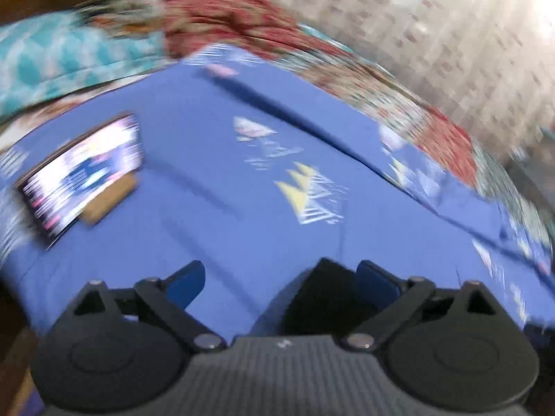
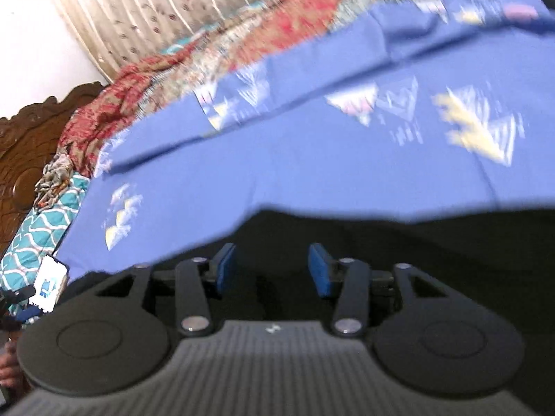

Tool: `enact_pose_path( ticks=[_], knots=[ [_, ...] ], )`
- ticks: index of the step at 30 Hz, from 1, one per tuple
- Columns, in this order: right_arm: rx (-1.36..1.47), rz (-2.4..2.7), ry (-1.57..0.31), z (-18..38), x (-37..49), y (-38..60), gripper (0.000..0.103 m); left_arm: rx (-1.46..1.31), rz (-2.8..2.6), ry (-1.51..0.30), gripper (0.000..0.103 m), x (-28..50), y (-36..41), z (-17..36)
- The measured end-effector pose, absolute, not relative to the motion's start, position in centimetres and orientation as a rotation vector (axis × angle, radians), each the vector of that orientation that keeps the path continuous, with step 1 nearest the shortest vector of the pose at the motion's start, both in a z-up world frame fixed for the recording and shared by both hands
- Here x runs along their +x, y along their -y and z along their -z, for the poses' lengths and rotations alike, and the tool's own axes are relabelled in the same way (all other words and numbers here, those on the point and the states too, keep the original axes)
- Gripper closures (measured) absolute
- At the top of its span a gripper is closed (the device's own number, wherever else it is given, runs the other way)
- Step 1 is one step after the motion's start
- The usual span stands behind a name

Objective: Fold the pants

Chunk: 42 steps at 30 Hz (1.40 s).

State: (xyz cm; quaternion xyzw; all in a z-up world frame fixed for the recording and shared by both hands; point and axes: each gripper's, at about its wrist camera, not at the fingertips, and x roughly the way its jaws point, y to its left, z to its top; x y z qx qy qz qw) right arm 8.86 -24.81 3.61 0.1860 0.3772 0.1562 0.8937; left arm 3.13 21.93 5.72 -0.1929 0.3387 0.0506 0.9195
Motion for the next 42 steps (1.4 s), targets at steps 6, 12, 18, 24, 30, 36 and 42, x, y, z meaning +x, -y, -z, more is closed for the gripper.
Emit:
enact_pose_path(
  ticks=[6,12,18,24,30,36,42],
  knots=[
    [0.309,-0.372,-0.831,-2.7,15.6,22.0,0.015,-0.405,0.134,-0.936,0.040,10.4,-19.7,-1.5],
    [0.143,-0.382,-0.994,2.5,19.2,17.8,0.096,-0.307,0.067,-0.814,0.083,7.9,-16.4,-2.2],
    [0.307,-0.356,-0.703,-2.0,20.3,17.4,0.101,-0.344,-0.087,-0.644,0.083,7.2,-17.0,-4.8],
    [0.200,-0.173,-0.810,1.9,25.5,14.7,0.100,-0.295,-0.182,-0.860,0.055,12.8,-16.2,0.4],
    [0.190,-0.537,-0.735,-1.1,19.8,11.5,0.083,-0.440,-0.068,-0.781,0.021,8.8,-19.4,-3.5],
    [0.104,-0.967,-0.782,-3.1,12.7,4.1,0.045,-0.603,-0.103,-0.757,0.020,3.7,-23.9,-4.2],
    [0.009,-1.106,-0.884,0.1,10.4,-3.0,0.062,-0.737,-0.074,-0.835,0.018,0.9,-24.3,-1.0]
  ],
)
